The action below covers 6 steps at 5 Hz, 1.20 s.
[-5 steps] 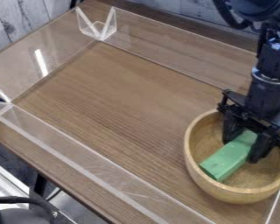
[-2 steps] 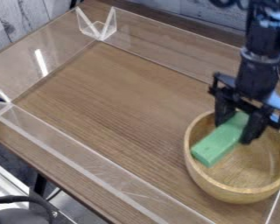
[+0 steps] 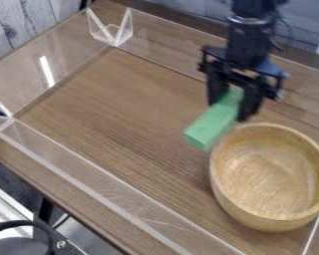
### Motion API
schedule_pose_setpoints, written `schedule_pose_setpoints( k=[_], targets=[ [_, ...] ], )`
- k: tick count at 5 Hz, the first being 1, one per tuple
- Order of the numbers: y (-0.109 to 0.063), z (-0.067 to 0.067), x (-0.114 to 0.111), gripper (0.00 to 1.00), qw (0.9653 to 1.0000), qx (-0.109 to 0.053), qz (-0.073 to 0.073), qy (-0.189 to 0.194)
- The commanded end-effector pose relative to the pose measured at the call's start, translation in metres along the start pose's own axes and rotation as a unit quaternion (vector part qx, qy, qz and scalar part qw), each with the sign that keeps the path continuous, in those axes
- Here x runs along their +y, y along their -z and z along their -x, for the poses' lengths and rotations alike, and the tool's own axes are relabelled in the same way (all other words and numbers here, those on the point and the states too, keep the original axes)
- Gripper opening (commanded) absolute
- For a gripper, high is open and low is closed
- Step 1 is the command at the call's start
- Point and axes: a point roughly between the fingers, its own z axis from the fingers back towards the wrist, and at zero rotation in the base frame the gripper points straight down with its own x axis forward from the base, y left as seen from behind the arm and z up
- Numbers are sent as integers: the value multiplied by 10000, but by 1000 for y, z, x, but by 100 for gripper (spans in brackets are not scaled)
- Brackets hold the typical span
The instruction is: Remove the green block from inside the brown bowl and put it on the table
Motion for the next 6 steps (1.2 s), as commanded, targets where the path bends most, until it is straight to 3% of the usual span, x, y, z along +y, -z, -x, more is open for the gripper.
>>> schedule_pose_setpoints(
  k=[1, 3, 4, 6],
  targets=[
    [-20, -5, 38, 0, 9992, -375, -91, -88],
    [-3, 10, 94, 0, 9991, -282, -181, -274],
    [13, 21, 91, 0, 9995, -151, -194, -194],
    [36, 27, 86, 0, 9996, -57, -197, -180]
  ],
)
